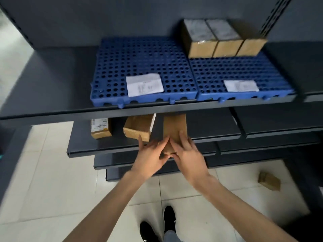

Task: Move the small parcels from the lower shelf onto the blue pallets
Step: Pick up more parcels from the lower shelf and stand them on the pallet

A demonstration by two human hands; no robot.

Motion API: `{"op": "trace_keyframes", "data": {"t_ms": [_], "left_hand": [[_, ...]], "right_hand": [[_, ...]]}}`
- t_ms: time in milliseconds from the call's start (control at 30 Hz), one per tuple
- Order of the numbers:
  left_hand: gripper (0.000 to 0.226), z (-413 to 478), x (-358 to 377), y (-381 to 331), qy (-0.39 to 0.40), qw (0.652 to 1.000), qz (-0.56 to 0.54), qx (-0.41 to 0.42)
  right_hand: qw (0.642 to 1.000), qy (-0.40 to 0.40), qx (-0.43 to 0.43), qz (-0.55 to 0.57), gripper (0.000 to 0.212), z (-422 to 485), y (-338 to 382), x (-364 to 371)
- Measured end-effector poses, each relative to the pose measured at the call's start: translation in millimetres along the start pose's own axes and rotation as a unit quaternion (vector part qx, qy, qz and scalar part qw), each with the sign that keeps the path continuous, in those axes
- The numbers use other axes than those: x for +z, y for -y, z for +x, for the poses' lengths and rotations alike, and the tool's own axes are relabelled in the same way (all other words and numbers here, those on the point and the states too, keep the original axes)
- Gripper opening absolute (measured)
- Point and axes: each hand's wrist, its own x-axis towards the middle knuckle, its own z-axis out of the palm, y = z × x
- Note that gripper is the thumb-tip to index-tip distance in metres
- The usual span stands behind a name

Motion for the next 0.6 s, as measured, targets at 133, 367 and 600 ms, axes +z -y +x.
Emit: {"op": "trace_keyframes", "data": {"t_ms": [133,367,600], "left_hand": [[0.078,-45.0,-40.0,-32.8,0.016,0.997,-0.070,-0.037],[0.080,-52.5,-113.3,-79.2,-0.040,0.977,-0.208,-0.014],[0.078,27.8,-174.6,-120.7,-0.131,0.972,-0.187,0.053]], "right_hand": [[1.000,-0.006,-0.025,0.012,0.063,-45.1,18.8,-33.5],[0.996,-0.078,-0.048,0.016,0.064,-73.3,30.1,-121.4],[0.979,-0.188,-0.072,-0.001,0.062,-39.9,-12.0,-210.5]]}}
